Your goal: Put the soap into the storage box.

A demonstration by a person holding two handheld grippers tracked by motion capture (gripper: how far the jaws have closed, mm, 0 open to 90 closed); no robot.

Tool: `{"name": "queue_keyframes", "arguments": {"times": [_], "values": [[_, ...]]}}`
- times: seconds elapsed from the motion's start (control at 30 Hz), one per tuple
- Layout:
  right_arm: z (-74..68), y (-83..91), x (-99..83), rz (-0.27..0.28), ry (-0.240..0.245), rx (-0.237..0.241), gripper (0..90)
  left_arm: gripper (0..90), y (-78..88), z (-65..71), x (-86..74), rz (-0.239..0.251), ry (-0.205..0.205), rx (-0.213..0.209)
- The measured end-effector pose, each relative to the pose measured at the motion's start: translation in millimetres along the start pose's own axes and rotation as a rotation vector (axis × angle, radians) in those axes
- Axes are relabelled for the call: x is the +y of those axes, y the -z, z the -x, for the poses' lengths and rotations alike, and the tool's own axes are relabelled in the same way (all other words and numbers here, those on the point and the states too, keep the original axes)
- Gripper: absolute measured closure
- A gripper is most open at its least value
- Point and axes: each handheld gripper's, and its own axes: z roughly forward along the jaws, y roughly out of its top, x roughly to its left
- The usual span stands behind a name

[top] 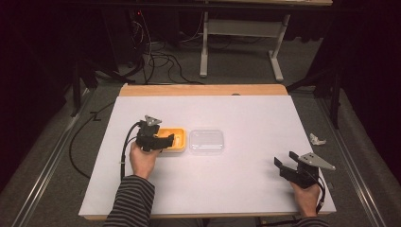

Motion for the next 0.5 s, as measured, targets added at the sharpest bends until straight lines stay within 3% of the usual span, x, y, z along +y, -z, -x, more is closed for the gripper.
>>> {"name": "queue_keyframes", "arguments": {"times": [0.5], "values": [[0.1,-0.1,0.0,-0.001,-0.002,0.001,31.0,25.3,15.0,1.9,-2.7,0.038,-0.018,-0.001]]}}
